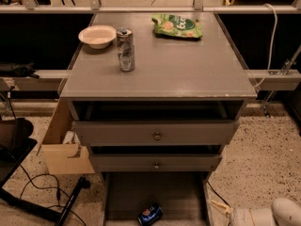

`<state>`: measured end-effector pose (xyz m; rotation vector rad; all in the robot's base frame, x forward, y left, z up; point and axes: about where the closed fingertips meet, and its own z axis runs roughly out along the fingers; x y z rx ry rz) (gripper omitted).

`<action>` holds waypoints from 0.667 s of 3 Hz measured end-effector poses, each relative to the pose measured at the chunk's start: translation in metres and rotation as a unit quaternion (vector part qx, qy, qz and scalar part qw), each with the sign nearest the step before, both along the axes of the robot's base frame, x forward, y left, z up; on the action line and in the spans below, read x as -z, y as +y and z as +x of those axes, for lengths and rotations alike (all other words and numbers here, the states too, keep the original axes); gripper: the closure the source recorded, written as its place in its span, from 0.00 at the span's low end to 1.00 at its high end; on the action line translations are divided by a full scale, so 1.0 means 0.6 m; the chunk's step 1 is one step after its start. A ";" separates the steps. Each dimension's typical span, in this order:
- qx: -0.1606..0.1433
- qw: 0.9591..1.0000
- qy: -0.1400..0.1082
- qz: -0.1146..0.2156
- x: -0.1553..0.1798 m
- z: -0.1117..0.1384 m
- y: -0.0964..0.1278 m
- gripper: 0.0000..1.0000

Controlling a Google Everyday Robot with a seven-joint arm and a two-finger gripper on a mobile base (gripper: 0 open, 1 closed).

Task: Place pepsi can into bottom drawer

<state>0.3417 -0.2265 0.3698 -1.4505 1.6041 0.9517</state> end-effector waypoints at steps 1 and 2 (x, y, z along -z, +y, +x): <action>-0.019 0.998 0.001 -0.067 -0.072 -0.059 -0.010 0.00; -0.029 0.990 -0.009 -0.135 -0.144 -0.090 0.010 0.00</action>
Offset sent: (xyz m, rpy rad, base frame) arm -0.0369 -0.0264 0.2456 -0.6631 -0.1944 0.0671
